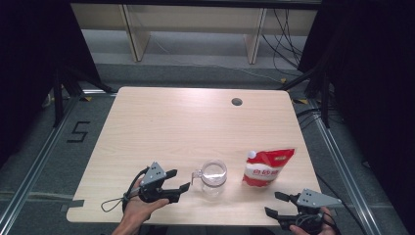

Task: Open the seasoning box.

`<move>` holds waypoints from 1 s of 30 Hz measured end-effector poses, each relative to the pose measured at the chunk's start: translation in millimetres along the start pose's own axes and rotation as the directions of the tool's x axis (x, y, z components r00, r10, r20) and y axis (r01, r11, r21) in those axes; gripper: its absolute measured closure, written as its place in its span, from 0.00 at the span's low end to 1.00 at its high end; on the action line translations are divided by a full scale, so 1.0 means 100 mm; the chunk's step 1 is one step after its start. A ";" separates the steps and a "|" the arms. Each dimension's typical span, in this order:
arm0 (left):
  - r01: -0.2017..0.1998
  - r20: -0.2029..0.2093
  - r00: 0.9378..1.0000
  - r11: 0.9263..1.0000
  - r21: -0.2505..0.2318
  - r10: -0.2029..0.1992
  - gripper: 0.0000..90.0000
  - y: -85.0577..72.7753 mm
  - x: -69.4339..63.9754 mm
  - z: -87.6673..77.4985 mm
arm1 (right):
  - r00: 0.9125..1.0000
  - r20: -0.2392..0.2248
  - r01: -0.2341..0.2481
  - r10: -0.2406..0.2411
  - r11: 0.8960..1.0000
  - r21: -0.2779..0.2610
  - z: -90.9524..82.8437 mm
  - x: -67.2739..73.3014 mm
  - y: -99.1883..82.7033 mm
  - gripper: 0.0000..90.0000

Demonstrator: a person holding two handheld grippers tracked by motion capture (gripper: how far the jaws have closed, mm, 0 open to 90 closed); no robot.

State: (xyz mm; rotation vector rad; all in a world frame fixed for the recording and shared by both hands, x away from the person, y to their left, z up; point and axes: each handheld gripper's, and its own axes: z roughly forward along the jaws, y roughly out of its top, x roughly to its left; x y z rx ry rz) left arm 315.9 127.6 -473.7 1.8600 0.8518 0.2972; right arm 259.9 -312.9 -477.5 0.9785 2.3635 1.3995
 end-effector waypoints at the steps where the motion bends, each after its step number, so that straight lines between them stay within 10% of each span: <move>1: -0.010 0.005 1.000 1.000 -0.009 0.010 0.41 0.01 0.00 0.00 | 0.999 -0.008 -0.043 0.043 0.999 0.010 0.00 0.03 -0.01 0.37; 14: -0.054 0.019 0.998 0.993 -0.103 0.056 0.84 0.28 -0.12 0.00 | 1.000 -0.020 0.012 -0.012 1.000 0.005 0.05 0.07 0.03 0.43; 30: -0.066 0.037 0.997 0.995 -0.076 0.069 0.99 0.41 -0.18 0.19 | 0.999 -0.023 0.032 -0.031 1.000 0.002 0.13 0.14 0.07 0.49</move>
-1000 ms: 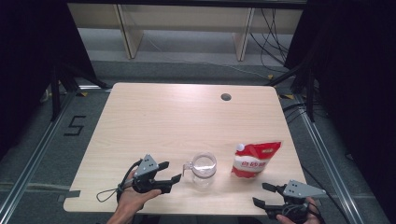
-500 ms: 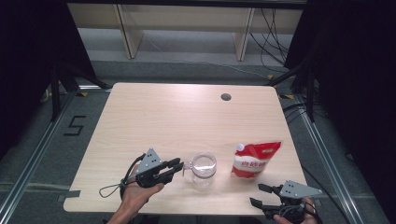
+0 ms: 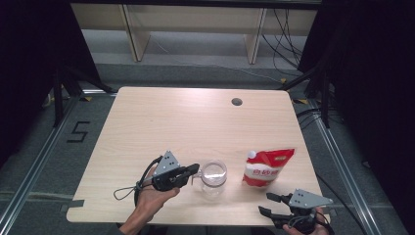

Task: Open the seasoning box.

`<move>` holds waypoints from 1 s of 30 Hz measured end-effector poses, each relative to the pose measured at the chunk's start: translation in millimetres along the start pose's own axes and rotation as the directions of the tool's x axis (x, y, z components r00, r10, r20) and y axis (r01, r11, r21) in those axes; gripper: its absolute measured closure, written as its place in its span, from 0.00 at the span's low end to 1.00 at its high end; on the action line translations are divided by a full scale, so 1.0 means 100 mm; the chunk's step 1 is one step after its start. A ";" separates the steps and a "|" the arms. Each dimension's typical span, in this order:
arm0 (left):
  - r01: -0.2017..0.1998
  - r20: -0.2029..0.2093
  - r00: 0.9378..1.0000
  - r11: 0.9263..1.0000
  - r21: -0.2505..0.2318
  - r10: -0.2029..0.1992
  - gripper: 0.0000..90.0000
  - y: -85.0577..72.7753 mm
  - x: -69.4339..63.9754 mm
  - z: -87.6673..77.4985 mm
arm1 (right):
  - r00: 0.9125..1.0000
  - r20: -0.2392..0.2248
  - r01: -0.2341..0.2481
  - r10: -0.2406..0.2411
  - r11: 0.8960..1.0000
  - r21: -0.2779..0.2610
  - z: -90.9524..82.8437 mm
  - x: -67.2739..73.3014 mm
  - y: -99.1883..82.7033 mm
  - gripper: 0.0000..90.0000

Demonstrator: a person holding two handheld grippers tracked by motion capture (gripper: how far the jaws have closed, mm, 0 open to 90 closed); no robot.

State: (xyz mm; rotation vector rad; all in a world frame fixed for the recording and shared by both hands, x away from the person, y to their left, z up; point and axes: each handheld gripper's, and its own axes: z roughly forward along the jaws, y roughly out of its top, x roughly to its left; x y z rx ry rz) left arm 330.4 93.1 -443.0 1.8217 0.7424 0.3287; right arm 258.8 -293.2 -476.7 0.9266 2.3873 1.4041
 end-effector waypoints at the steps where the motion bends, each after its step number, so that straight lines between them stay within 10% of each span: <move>1: -0.008 -0.007 1.000 1.000 0.009 0.008 0.99 0.00 0.00 0.00 | 1.000 -0.007 0.018 -0.018 1.000 -0.002 0.01 -0.02 0.00 0.50; 30: -0.002 -0.014 1.000 1.000 0.014 0.002 0.99 -0.07 0.02 0.02 | 0.995 0.031 0.095 -0.094 0.995 -0.041 0.14 0.08 0.17 0.72</move>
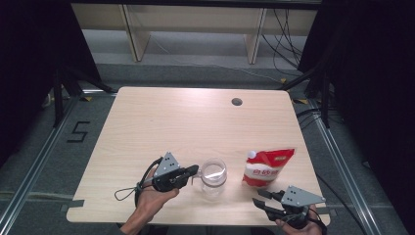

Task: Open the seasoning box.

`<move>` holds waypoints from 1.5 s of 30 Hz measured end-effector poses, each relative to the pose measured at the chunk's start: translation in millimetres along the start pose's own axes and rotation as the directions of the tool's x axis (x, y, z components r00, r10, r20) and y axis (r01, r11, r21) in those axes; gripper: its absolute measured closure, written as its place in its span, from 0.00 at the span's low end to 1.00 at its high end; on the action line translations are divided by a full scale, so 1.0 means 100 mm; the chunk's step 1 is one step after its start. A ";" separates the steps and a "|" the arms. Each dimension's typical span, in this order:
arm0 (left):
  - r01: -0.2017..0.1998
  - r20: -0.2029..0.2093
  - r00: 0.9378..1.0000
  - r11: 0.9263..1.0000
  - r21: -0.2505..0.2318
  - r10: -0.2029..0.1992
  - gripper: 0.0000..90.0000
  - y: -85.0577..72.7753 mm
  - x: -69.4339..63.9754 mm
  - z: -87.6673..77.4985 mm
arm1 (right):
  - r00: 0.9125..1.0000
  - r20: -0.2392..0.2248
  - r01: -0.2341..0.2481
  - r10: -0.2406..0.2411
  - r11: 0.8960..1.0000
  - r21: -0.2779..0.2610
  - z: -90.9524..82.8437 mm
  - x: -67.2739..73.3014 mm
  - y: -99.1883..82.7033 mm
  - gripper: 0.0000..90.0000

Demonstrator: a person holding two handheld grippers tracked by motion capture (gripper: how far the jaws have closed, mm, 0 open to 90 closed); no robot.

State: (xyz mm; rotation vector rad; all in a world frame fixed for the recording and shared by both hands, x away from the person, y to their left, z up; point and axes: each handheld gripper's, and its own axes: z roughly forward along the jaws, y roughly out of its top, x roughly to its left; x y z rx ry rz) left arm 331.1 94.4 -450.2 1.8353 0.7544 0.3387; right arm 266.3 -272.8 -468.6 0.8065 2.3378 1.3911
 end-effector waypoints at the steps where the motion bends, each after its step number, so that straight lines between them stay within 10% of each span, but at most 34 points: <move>1: 0.000 0.000 1.000 1.000 0.000 0.000 0.99 0.00 0.00 0.00 | 1.000 -0.013 0.017 -0.017 1.000 -0.020 0.03 0.00 0.01 0.73; 45: 0.014 0.007 1.000 0.999 -0.036 -0.014 0.99 -0.05 0.03 0.01 | 0.996 -0.009 0.093 -0.094 0.994 -0.058 0.69 0.12 0.47 0.97</move>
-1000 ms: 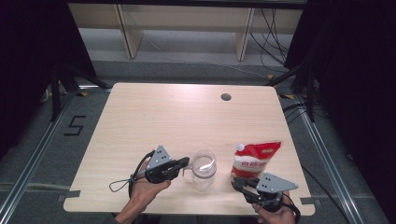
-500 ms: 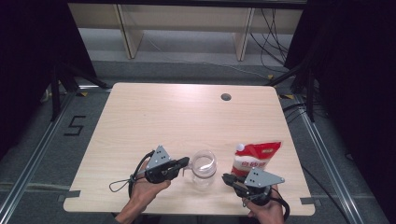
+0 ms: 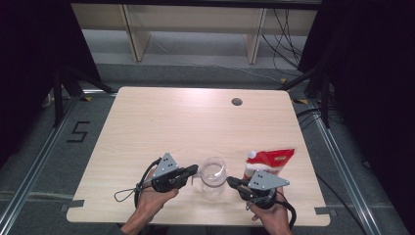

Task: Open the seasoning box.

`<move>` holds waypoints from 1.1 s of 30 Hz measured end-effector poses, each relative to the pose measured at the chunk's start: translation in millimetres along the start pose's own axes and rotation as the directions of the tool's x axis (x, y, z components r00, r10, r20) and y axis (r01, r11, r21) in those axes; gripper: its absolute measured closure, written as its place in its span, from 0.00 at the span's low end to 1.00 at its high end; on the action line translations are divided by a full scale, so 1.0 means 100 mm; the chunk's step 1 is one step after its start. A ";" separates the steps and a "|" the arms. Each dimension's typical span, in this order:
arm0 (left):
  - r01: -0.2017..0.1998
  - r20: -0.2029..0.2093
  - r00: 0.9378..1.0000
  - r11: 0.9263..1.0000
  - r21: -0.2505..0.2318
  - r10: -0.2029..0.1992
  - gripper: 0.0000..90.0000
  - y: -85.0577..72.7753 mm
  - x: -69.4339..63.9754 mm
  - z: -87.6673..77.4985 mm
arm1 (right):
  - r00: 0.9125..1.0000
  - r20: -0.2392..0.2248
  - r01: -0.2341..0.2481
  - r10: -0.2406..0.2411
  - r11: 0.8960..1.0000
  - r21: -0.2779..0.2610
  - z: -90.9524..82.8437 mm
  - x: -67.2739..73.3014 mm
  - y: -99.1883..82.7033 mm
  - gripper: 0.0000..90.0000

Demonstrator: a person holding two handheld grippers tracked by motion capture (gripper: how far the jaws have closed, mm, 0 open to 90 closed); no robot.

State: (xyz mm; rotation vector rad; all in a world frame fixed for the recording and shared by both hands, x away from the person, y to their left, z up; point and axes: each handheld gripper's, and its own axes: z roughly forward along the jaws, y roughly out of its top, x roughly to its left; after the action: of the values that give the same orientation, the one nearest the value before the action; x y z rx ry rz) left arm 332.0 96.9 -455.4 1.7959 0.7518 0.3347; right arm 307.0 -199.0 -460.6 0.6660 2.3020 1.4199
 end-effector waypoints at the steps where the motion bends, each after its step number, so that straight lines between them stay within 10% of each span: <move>1: 0.000 0.001 1.000 1.000 0.001 0.000 0.99 0.00 0.00 0.00 | 1.000 -0.003 0.004 -0.004 1.000 -0.008 0.02 0.00 0.00 0.97; 17: -0.004 -0.002 1.000 1.000 0.012 0.004 0.94 0.00 0.02 -0.02 | 1.000 -0.005 0.025 -0.025 1.000 -0.019 0.08 0.03 0.10 0.97; 33: 0.027 -0.046 0.999 0.999 0.042 -0.025 0.38 -0.16 0.02 -0.23 | 1.000 -0.003 0.023 -0.023 0.999 -0.038 0.11 0.06 0.16 0.97</move>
State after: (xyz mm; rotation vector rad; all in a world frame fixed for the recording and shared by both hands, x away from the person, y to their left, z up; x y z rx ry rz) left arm 315.3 118.0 -462.7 1.8221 0.8194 0.3452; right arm 310.9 -181.1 -451.9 0.6242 2.2727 1.4517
